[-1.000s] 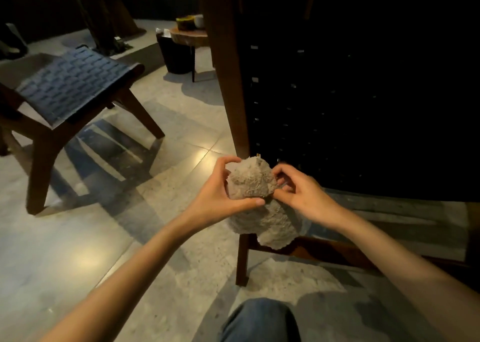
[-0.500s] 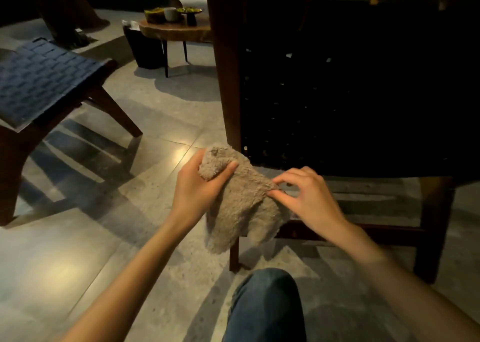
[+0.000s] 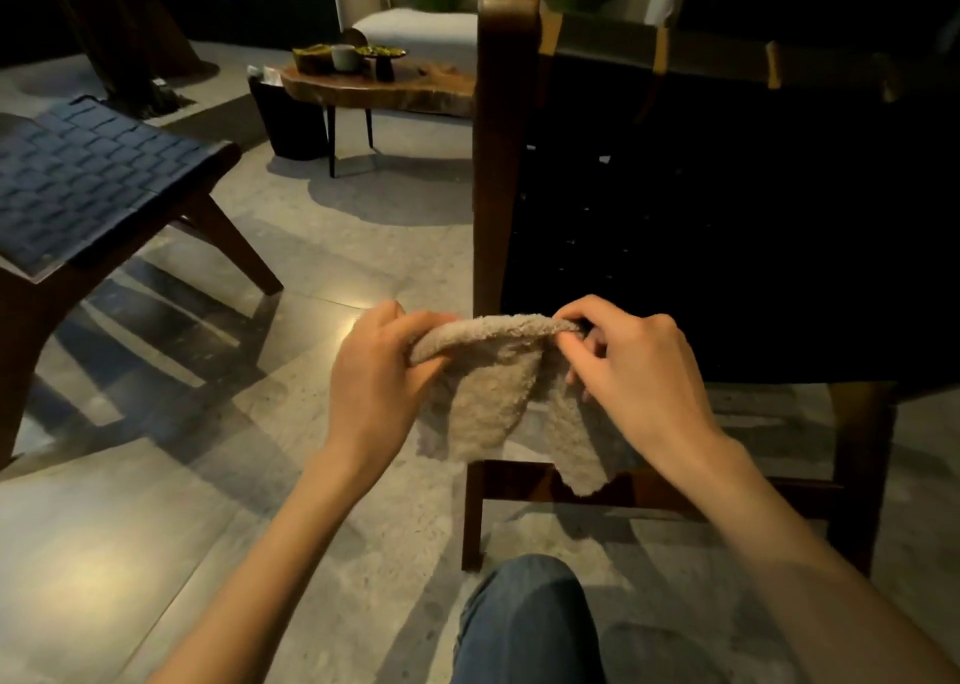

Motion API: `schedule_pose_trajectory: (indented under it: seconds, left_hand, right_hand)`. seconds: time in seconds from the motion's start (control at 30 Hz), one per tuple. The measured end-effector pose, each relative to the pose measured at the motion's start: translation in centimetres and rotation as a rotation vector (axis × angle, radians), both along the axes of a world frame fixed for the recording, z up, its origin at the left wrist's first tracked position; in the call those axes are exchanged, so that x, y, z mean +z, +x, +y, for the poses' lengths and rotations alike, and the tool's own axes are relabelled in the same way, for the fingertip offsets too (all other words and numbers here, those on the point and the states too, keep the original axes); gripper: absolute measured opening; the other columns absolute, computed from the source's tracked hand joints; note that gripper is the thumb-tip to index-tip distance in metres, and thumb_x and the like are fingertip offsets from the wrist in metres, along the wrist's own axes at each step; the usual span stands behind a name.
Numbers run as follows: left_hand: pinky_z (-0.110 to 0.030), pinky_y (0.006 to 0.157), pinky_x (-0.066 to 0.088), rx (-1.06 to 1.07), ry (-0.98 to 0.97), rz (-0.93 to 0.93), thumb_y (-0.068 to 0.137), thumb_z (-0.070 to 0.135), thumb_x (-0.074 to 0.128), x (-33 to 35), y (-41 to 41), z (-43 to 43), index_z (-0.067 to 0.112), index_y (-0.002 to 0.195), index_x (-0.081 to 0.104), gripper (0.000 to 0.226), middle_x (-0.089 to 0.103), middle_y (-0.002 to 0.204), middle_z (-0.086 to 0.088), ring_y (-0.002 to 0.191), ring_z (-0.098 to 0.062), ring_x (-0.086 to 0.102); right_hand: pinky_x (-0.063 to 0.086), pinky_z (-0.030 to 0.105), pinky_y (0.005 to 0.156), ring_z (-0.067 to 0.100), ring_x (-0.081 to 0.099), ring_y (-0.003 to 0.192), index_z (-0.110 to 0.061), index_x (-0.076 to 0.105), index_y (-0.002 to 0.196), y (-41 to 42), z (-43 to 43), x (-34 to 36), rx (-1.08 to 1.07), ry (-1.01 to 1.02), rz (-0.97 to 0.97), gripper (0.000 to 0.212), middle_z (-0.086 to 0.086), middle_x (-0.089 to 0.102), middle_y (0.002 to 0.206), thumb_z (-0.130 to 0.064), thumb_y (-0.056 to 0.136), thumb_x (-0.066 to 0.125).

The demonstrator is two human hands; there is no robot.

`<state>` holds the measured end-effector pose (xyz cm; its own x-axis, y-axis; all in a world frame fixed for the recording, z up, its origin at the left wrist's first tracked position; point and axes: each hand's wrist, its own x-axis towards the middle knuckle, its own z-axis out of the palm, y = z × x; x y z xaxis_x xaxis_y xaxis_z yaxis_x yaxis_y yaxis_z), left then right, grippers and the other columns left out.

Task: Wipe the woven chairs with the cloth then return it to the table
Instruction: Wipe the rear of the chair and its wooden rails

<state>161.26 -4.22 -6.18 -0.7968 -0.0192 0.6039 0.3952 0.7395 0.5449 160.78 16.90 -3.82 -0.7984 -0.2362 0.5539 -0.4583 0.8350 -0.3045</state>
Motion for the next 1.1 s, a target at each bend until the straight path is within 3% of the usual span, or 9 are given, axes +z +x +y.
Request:
schedule_pose_trajectory:
  seconds: [0.17,0.27,0.37,0.53,0.7,0.87,0.93,1.0,1.1]
  left_hand:
    - [-0.018,0.069,0.048,-0.069,0.213,0.153,0.085,0.011,0.066,5.8,-1.4,-1.3,0.023,0.105,0.062,0.024,0.060,0.091,0.001,0.081,-0.005,0.055]
    - [-0.018,0.077,0.052,-0.122,0.472,0.176,0.086,0.014,0.066,9.3,-2.2,-0.3,0.021,0.104,0.062,0.020,0.062,0.093,0.008,0.089,-0.004,0.060]
    - [-0.018,0.076,0.052,-0.181,0.673,0.180,0.086,0.019,0.067,12.3,-2.7,1.8,0.021,0.100,0.058,0.016,0.062,0.093,0.010,0.088,-0.002,0.062]
    - [-0.018,0.083,0.051,-0.345,0.866,0.249,0.089,0.022,0.064,13.6,-2.6,3.7,0.022,0.112,0.047,0.028,0.057,0.113,0.002,0.103,-0.003,0.060]
    - [-0.040,0.111,0.035,-0.502,0.559,0.306,0.097,0.014,0.048,13.1,-3.9,5.0,0.019,0.141,0.028,0.049,0.034,0.144,0.001,0.135,-0.016,0.036]
    - [-0.026,0.113,0.027,-0.503,0.442,0.343,0.099,0.030,0.039,12.3,-5.9,4.8,0.010,0.143,0.022,0.051,0.030,0.140,0.004,0.136,-0.010,0.031]
    - [-0.020,0.111,0.025,-0.487,0.440,0.322,0.096,0.034,0.031,11.1,-6.1,4.8,0.005,0.145,0.020,0.058,0.030,0.142,0.002,0.134,-0.006,0.031]
    - [-0.024,0.114,0.025,-0.456,0.453,0.255,0.095,0.036,0.028,9.6,-5.9,4.9,0.004,0.144,0.020,0.059,0.030,0.145,-0.010,0.136,-0.013,0.031]
    - [-0.039,0.115,0.024,-0.417,0.466,0.173,0.102,0.022,0.029,8.3,-5.5,4.7,-0.004,0.145,0.021,0.051,0.030,0.147,-0.020,0.139,-0.023,0.029]
  right_hand:
    - [0.045,0.002,0.069,-0.004,0.060,0.083,-0.019,0.065,0.108,-0.5,-2.8,2.6,-0.024,-0.421,0.178,0.018,-0.013,0.063,0.091,-0.021,0.090,0.064]
    - [0.050,0.009,0.074,-0.002,0.065,0.089,-0.023,0.064,0.102,-0.8,-4.9,4.7,0.033,-0.823,0.271,0.015,-0.018,0.065,0.092,-0.016,0.088,0.066]
    - [0.052,0.016,0.074,0.006,0.068,0.089,-0.022,0.062,0.097,-1.1,-7.0,6.5,0.135,-1.305,0.217,0.017,-0.008,0.070,0.088,-0.009,0.087,0.067]
    - [0.053,0.017,0.073,0.006,0.068,0.088,-0.019,0.047,0.098,-1.5,-9.0,6.8,0.118,-1.680,0.102,0.026,0.003,0.068,0.094,-0.007,0.085,0.067]
    - [0.052,0.021,0.084,0.004,0.065,0.099,-0.028,0.058,0.097,-2.0,-10.0,6.1,0.164,-1.439,0.129,0.015,-0.012,0.069,0.095,-0.014,0.091,0.061]
    - [0.049,0.016,0.084,-0.001,0.061,0.098,-0.036,0.052,0.100,-2.7,-8.8,5.7,0.149,-1.110,0.241,0.018,-0.018,0.062,0.097,-0.019,0.095,0.054]
    - [0.049,0.022,0.087,0.003,0.059,0.100,-0.039,0.049,0.102,-3.1,-8.3,5.2,0.120,-0.995,0.247,0.018,-0.020,0.059,0.099,-0.023,0.094,0.053]
    - [0.048,0.030,0.091,0.006,0.058,0.102,-0.036,0.048,0.105,-3.4,-7.9,4.6,0.098,-0.903,0.233,0.017,-0.022,0.057,0.101,-0.025,0.093,0.053]
    - [0.046,0.023,0.093,-0.007,0.055,0.103,-0.028,0.049,0.114,-3.7,-7.4,4.0,0.121,-0.854,0.210,0.021,-0.029,0.057,0.103,-0.023,0.095,0.055]
